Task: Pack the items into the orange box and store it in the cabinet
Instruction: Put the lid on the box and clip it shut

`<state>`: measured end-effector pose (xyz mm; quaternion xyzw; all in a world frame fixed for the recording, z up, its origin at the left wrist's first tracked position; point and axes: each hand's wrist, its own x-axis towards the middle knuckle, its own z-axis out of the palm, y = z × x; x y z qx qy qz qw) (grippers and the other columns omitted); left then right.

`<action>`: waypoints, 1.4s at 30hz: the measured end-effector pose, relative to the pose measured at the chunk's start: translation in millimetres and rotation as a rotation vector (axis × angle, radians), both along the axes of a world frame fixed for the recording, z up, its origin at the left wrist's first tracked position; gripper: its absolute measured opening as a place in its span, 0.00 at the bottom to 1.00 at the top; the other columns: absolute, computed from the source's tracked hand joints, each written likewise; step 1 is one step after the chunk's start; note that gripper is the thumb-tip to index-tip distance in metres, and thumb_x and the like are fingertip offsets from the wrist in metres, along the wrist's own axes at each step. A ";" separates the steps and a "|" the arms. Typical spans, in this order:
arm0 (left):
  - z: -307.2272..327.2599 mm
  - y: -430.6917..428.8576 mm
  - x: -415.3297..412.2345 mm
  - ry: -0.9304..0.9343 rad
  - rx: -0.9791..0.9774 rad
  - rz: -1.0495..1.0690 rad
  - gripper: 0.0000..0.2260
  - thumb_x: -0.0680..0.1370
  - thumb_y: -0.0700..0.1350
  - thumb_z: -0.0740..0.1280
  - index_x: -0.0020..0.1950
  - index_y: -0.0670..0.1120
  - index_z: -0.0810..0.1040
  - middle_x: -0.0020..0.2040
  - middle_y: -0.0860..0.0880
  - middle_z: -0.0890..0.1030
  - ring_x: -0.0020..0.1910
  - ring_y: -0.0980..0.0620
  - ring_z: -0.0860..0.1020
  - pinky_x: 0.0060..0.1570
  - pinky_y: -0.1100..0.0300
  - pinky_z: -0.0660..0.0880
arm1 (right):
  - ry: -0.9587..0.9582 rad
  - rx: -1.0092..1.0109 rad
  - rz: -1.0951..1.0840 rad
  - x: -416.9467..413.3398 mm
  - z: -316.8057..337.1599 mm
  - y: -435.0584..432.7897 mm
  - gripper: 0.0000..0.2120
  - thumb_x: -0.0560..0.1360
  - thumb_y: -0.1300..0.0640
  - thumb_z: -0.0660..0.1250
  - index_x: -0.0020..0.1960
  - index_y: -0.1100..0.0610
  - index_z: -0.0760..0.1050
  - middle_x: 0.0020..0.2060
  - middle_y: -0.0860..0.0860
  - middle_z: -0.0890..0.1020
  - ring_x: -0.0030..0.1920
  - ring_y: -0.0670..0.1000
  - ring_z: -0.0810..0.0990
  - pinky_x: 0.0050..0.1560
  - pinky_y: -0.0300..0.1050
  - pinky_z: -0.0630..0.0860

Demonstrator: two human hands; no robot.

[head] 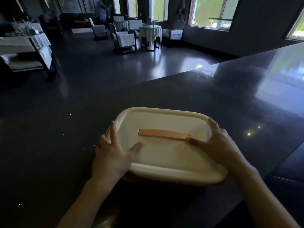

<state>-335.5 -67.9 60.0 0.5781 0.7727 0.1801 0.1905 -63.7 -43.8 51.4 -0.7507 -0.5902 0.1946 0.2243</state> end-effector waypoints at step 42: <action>-14.0 -39.7 72.4 -0.703 0.280 0.784 0.22 0.71 0.49 0.70 0.64 0.46 0.72 0.50 0.46 0.79 0.44 0.47 0.77 0.36 0.55 0.70 | 0.238 -0.098 0.305 70.7 1.6 96.5 0.20 0.70 0.41 0.67 0.43 0.60 0.77 0.34 0.51 0.79 0.34 0.48 0.77 0.29 0.42 0.68</action>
